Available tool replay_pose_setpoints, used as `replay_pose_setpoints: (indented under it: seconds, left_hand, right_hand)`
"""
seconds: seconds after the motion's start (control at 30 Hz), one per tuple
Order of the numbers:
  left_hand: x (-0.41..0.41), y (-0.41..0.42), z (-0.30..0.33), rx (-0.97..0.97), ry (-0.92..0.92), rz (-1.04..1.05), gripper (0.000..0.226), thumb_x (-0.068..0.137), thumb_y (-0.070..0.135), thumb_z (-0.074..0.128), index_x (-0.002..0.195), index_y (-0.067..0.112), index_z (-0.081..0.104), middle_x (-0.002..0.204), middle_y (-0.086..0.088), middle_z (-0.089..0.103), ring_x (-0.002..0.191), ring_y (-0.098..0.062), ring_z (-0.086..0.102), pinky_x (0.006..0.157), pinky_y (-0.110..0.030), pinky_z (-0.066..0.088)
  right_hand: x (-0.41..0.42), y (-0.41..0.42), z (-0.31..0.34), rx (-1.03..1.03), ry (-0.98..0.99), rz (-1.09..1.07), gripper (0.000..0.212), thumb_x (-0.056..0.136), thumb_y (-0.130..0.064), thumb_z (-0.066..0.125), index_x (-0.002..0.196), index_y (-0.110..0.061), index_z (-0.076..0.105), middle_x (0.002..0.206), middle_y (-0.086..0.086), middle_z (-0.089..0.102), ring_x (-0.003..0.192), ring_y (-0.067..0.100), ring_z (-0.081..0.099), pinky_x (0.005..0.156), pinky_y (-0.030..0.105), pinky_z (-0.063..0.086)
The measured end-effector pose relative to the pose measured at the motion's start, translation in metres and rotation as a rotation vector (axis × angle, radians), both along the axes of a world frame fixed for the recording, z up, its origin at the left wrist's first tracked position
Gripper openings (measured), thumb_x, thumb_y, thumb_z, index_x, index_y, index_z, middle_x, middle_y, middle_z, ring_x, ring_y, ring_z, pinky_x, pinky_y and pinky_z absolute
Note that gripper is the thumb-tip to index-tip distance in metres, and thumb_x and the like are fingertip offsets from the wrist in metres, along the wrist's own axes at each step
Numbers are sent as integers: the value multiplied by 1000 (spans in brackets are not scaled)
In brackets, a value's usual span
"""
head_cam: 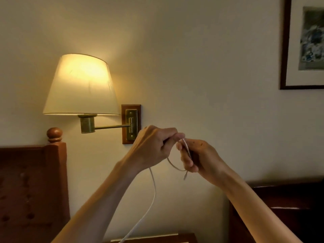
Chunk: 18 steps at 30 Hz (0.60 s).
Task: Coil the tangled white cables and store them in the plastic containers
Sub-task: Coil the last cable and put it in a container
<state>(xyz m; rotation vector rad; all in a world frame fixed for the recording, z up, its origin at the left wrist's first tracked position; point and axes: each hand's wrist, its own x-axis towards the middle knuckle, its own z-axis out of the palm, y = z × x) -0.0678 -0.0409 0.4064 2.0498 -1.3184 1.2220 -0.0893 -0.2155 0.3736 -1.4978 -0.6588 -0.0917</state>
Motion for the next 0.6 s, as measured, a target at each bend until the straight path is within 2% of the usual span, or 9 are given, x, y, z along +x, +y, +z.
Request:
replay_pose_setpoints:
  seconds: [0.17,0.27,0.37,0.5,0.6]
  left_hand:
    - [8,21,-3,-124,-3,51,28,101,40,44,75,31,50,51,10,44,45,-10,48,46,-17,36]
    - [13,32,-25,-183,180,-28,34,97,39,47,71,20,55,55,5,48,50,-14,48,51,-15,36]
    - [20,55,-53,-233,341,-69,44,94,51,46,69,16,57,55,6,47,50,-13,44,52,-17,33]
    - [26,90,-101,-315,503,-59,49,93,57,44,68,16,51,58,8,41,55,-6,38,54,-27,31]
    - [25,98,-143,-393,561,103,64,81,80,36,69,19,53,55,8,44,53,-4,39,54,-28,31]
  right_hand:
    - [-12,10,-18,287,155,426,29,100,-27,39,83,-10,55,50,-4,40,43,9,36,47,23,31]
    - [-18,10,-9,432,257,518,27,99,-26,43,80,-11,55,61,1,52,53,12,52,54,23,48]
    - [-23,10,0,518,335,488,28,98,-26,46,77,-10,55,67,3,56,56,12,59,53,21,52]
    - [-24,0,8,560,360,418,30,97,-29,44,73,-14,54,55,-6,47,37,3,40,38,14,35]
    - [-20,-2,9,562,315,301,28,97,-28,46,75,-13,56,52,-9,40,37,4,33,41,16,29]
